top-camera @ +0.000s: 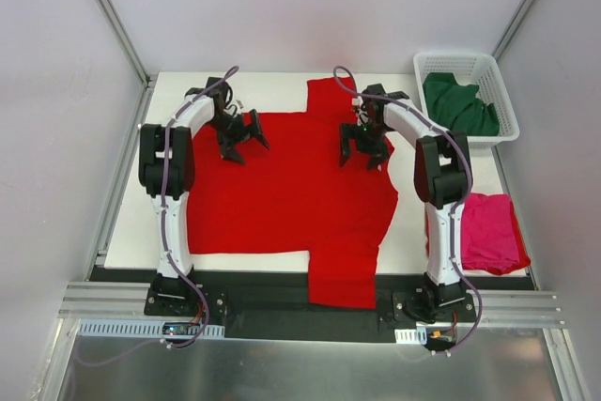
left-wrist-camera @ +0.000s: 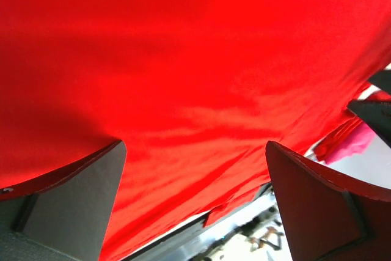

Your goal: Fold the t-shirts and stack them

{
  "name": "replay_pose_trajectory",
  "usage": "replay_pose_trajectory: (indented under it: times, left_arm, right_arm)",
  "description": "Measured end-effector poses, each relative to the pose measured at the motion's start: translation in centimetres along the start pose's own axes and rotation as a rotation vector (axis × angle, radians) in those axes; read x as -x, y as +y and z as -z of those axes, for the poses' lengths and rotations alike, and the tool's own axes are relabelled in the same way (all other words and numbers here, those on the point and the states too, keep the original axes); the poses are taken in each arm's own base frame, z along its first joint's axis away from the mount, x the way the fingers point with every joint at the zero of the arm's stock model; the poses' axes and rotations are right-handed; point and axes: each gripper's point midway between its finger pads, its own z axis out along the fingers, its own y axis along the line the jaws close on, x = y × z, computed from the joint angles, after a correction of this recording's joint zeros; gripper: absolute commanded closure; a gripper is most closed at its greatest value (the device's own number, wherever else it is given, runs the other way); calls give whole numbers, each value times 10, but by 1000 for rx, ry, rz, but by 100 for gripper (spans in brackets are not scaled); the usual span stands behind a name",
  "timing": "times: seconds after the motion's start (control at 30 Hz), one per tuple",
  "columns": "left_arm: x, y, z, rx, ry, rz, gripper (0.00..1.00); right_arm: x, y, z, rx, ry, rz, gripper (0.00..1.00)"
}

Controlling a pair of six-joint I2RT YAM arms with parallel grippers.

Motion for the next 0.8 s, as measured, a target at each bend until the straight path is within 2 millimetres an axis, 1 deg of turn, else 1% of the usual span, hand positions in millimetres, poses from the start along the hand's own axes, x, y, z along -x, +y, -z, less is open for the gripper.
replay_pose_trajectory:
  times: [0.07,0.13,0.27,0.37,0.47,0.57,0.67,0.8]
  left_arm:
    - [6,3,-6,-17,11,31,1]
    - [10,2,-5,-44,25,70,0]
    - [23,0,-4,-80,26,113,1]
    - [32,-2,-4,-102,29,135,1]
    - [43,-7,-5,-129,25,142,1]
    - [55,-12,-6,-162,17,136,1]
    - [67,-17,-6,-197,9,125,1]
    - [75,-23,-9,-234,2,111,1]
  right_arm:
    - [5,2,0,8,10,-4,4]
    - [15,4,0,23,1,-5,4]
    - [26,6,-2,40,2,-16,4]
    - [39,4,-1,56,-10,-33,4]
    - [54,-2,1,65,-30,-62,4]
    - [59,-10,2,59,-41,-85,4]
    - [60,-17,4,47,-41,-104,4]
    - [58,-20,5,41,-31,-113,4]
